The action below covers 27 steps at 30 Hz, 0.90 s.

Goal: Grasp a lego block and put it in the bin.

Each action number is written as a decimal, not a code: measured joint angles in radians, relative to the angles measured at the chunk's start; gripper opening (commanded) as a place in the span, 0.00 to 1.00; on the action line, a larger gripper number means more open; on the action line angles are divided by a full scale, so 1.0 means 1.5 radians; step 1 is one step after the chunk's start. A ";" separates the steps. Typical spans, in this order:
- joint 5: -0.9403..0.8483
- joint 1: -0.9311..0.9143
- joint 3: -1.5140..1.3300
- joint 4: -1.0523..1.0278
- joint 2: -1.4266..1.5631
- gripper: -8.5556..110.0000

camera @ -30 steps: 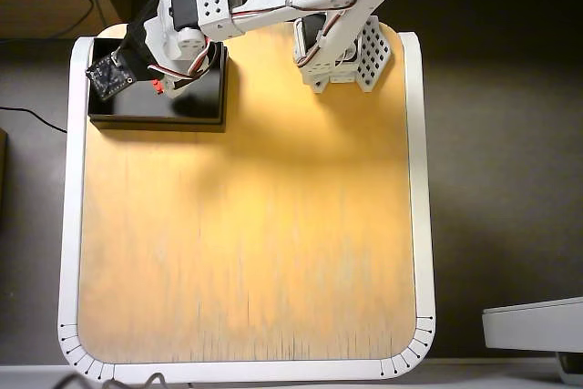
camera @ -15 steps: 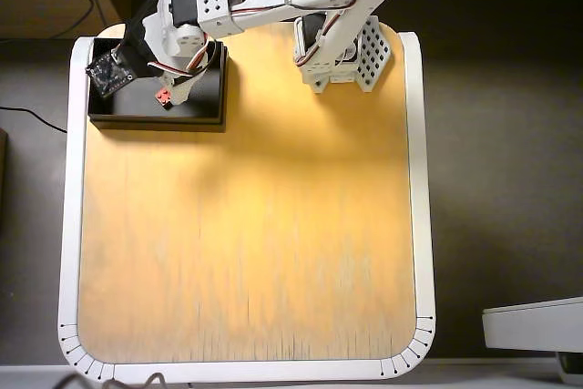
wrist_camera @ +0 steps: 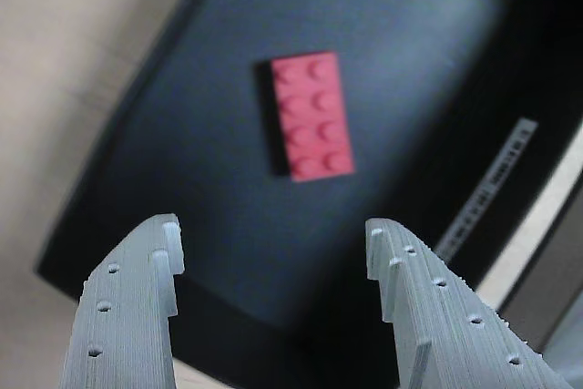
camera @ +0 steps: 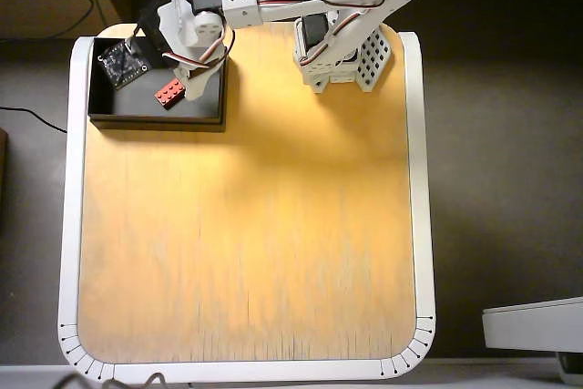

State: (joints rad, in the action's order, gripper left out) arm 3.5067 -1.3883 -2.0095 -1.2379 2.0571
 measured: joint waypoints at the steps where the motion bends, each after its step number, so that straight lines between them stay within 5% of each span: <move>1: -0.019 0.017 0.008 -0.002 0.001 0.13; 15: -0.254 0.274 0.119 0.096 0.032 0.08; 27: -0.251 0.515 0.119 0.133 0.102 0.08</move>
State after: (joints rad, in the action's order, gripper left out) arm 3.1309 -0.6151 -1.8316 -1.0385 2.2105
